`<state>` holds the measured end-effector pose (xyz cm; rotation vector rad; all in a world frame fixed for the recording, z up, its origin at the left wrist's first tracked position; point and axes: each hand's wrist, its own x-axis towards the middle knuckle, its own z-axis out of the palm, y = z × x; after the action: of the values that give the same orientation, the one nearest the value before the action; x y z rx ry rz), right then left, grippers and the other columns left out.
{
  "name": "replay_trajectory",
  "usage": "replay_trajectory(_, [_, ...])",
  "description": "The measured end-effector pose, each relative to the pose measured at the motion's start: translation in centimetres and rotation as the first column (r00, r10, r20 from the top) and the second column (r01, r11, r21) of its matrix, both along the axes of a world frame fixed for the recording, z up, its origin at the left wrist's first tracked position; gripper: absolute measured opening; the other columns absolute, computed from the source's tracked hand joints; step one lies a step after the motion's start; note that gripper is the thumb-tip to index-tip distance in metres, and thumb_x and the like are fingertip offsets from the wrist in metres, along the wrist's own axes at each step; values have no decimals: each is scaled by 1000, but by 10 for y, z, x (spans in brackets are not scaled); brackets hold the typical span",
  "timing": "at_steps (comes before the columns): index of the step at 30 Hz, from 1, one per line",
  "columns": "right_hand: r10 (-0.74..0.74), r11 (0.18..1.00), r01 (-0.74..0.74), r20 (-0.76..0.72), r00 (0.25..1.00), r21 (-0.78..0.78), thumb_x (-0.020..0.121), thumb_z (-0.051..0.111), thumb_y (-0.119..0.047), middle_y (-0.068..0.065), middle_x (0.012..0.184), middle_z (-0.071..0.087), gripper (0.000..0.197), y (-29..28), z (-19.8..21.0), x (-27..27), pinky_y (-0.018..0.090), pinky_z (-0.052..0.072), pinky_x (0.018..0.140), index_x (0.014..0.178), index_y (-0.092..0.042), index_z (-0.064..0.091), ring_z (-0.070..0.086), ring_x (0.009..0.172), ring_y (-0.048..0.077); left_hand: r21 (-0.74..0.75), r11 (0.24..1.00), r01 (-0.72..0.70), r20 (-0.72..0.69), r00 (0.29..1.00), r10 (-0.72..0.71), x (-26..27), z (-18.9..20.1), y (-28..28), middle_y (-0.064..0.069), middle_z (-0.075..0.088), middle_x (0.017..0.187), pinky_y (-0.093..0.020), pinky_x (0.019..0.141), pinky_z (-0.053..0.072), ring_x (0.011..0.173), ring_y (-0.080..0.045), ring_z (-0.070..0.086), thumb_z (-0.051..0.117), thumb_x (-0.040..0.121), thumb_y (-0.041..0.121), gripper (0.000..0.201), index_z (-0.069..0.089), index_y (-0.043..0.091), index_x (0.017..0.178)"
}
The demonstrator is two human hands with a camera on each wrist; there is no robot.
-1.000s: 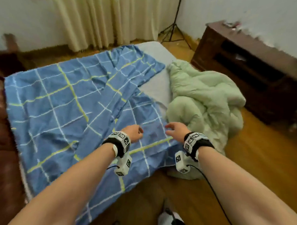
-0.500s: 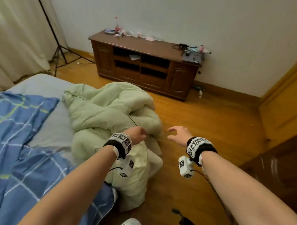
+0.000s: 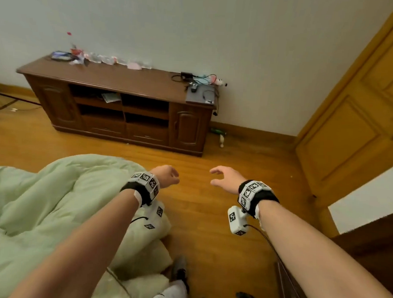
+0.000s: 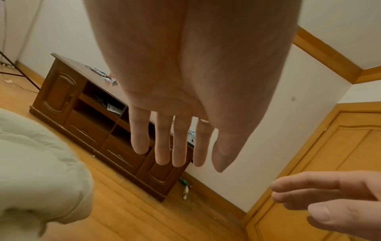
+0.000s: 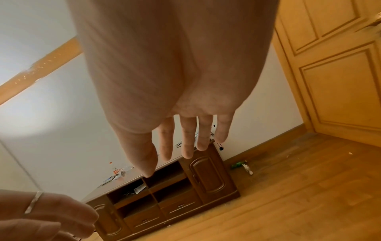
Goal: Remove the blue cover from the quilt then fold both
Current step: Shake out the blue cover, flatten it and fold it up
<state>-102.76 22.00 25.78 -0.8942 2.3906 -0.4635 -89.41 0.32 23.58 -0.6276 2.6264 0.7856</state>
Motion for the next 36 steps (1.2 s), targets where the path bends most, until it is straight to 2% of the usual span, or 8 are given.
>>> replay_trajectory(4, [9,1000,-9,1,1000,-26,90,65,-36,-4,135,57,42,-80,19,-116,36,46,99,130,-30,57,52,124,16,6,1000,-30,-32,999,30,-116,16,-72,0,62,130,-34,95,50,111,-19,60,56,94,36,40,58,21,131])
replay_trajectory(10, [70,995,-65,65,995,-79,89,66,-34,-3,131,60,38,-207,20,-251,32,44,98,127,-29,62,54,122,16,14,999,-48,-13,999,48,-243,32,-187,2,64,124,-27,87,47,108,-16,60,55,94,38,36,61,24,127])
replay_trajectory(16, [292,953,-283,73,954,-109,91,65,-33,-2,130,61,36,-392,-8,-379,34,44,99,126,-29,62,56,121,17,0,958,-288,-42,957,288,-318,15,-337,2,64,125,-30,96,48,111,-16,60,56,94,36,36,61,22,127])
replay_trajectory(19, [470,881,-462,73,880,-100,92,64,-33,-3,132,59,36,-504,-13,-420,35,45,101,127,-29,61,55,122,17,1,874,-486,-58,873,485,-332,10,-407,0,65,125,-30,93,49,110,-17,61,56,95,35,35,61,21,126])
replay_trajectory(24, [767,642,-767,35,641,-13,92,63,-35,-3,133,59,38,-677,-2,-418,35,48,99,130,-28,59,56,120,17,49,660,-749,-39,659,751,-313,19,-485,-6,64,126,-28,91,47,111,-19,61,56,97,29,34,60,12,127])
replay_trajectory(28, [896,445,-895,-15,444,26,89,65,-38,-6,130,61,38,-781,1,-382,40,50,99,126,-32,60,59,116,16,48,484,-874,-7,484,875,-281,23,-536,-7,63,126,-24,84,44,112,-21,61,57,96,28,36,58,10,128])
replay_trajectory(33, [952,307,-950,1,308,56,91,65,-34,-1,133,60,41,-905,-12,-348,38,47,103,130,-25,60,57,121,18,38,357,-933,-20,357,934,-234,6,-625,-5,66,124,-29,92,48,110,-19,62,58,94,34,37,61,14,126])
replay_trajectory(36, [960,275,-958,22,278,83,91,66,-32,0,135,59,41,-991,-23,-325,36,46,102,131,-25,59,56,122,18,63,280,-958,-36,278,960,-199,-8,-697,-5,66,123,-29,93,48,111,-19,62,59,94,32,36,62,14,124])
